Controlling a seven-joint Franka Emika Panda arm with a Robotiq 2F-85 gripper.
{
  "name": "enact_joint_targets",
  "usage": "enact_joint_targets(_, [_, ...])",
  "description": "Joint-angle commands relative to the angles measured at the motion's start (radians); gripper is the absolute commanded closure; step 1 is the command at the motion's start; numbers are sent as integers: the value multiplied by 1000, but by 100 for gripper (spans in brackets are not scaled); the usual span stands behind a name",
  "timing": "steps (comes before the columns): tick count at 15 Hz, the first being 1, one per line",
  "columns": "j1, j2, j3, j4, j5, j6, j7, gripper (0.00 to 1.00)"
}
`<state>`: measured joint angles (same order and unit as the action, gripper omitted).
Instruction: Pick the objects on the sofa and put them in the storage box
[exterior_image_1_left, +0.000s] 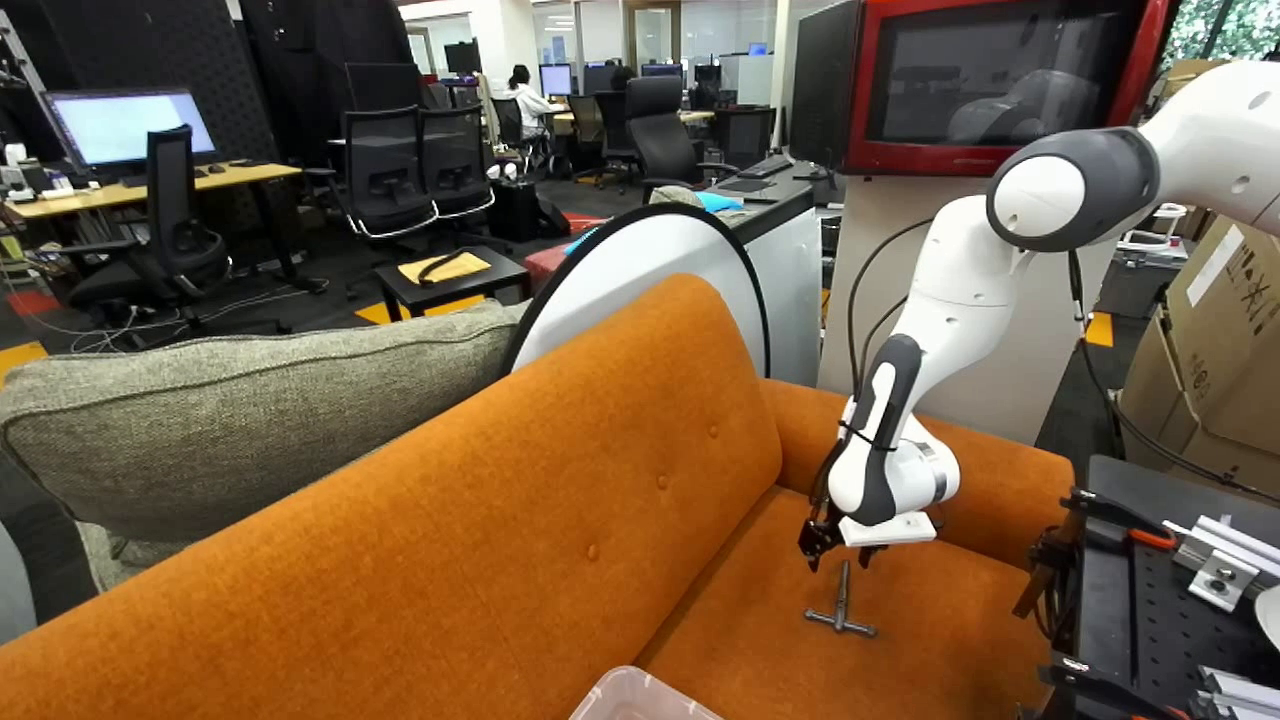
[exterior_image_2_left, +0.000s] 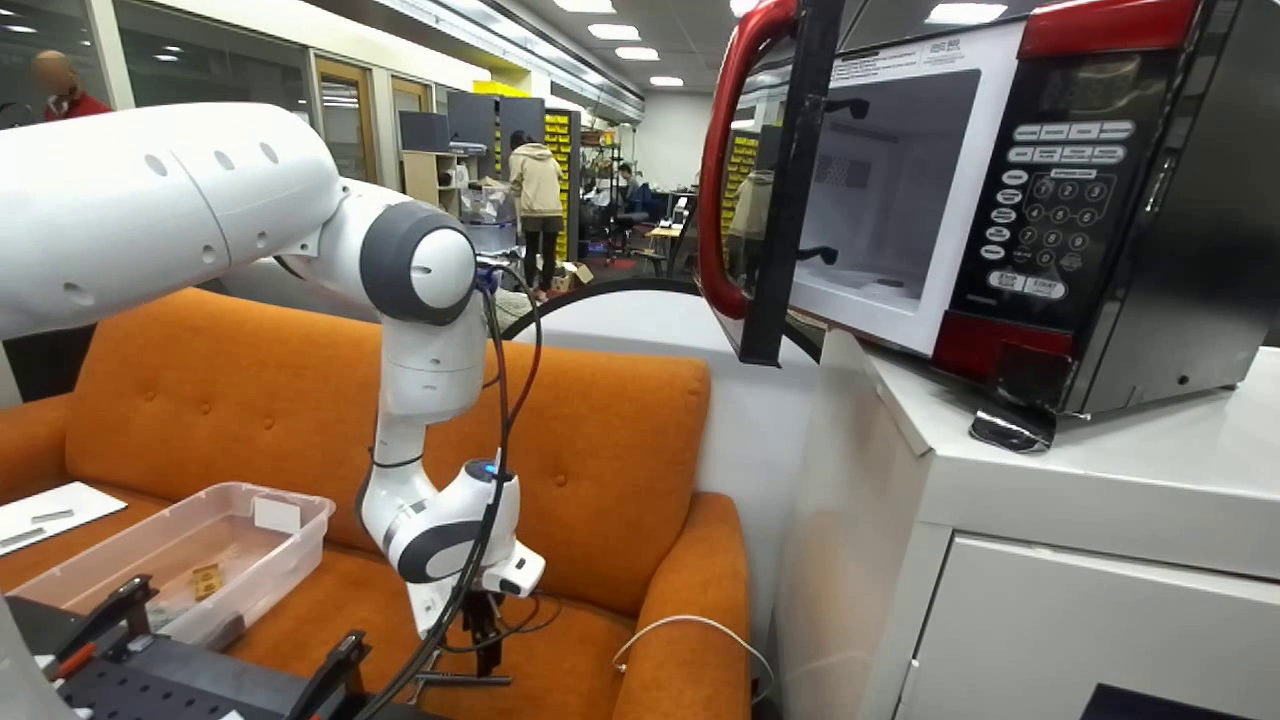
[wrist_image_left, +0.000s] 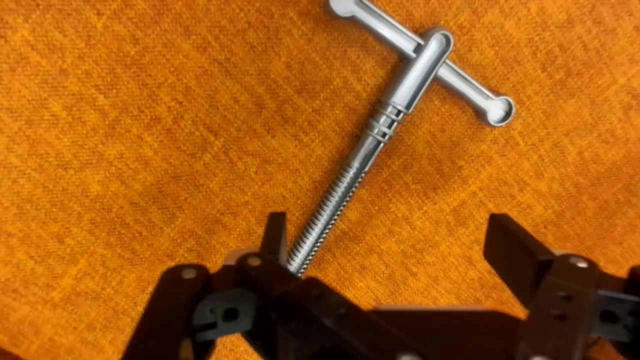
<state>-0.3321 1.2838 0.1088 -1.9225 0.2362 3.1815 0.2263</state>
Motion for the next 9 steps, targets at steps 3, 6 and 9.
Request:
enact_joint_targets(3, [-34,76,31,90,49,34,30,0])
enact_joint_targets(6, [-23,104,14,112,80,38,57,0])
enact_joint_targets(9, [-18,122,17,122,84,32,62,0])
